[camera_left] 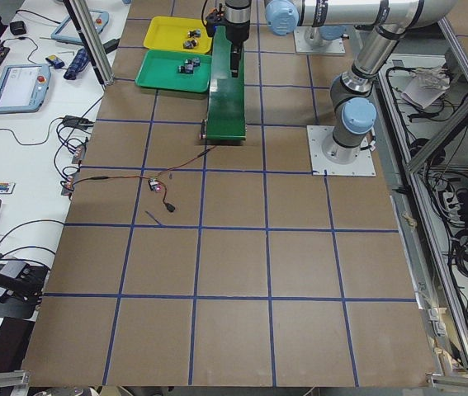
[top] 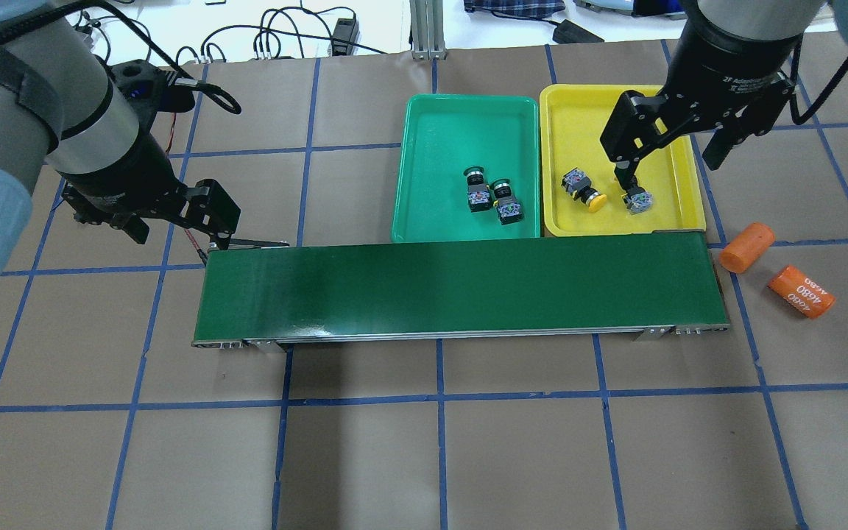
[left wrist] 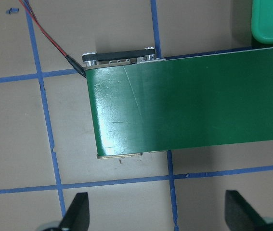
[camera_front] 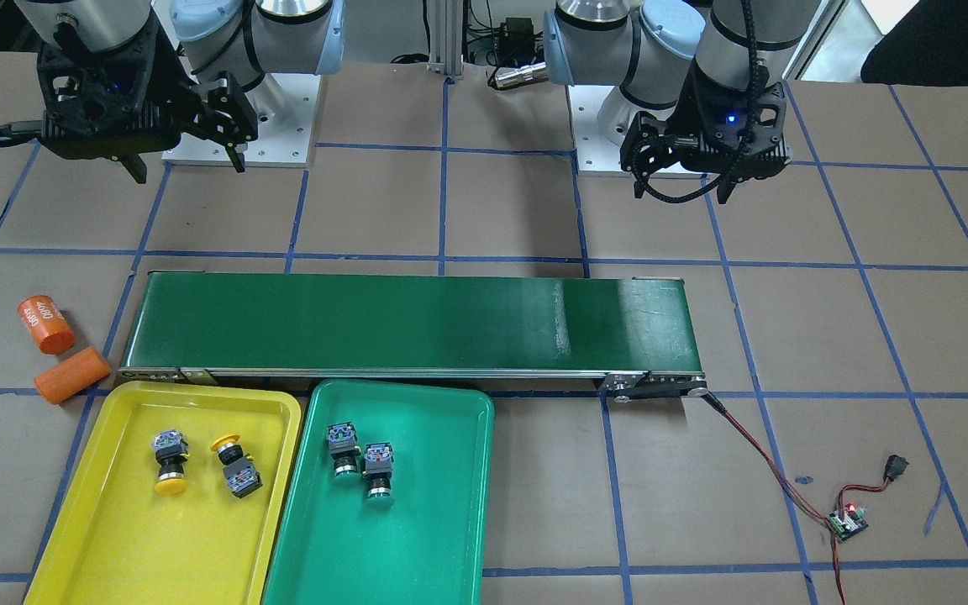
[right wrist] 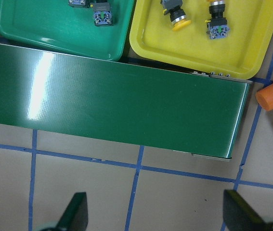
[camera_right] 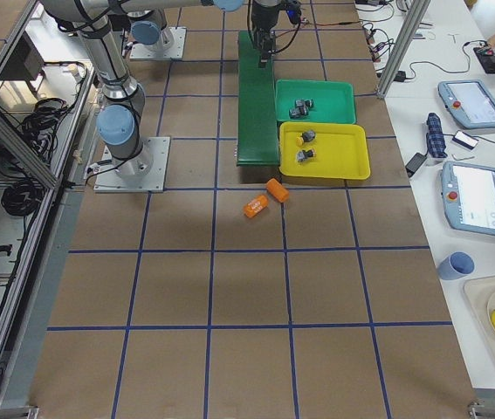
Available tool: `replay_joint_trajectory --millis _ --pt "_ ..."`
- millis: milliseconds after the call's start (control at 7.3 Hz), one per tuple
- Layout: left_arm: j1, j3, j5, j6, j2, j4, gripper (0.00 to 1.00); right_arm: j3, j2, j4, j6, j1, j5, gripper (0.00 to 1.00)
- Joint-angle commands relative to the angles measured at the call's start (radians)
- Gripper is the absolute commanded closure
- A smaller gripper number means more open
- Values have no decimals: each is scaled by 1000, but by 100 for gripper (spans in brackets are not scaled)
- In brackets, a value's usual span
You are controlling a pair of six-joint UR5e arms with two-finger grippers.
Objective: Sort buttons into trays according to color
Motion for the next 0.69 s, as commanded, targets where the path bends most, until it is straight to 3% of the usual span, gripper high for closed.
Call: replay_joint_trajectory --millis 0,548 --pt "0 -2 0 0 2 0 0 4 -1 -10 7 0 5 0" --pt "0 -3 0 0 4 0 0 4 0 -32 21 0 0 0"
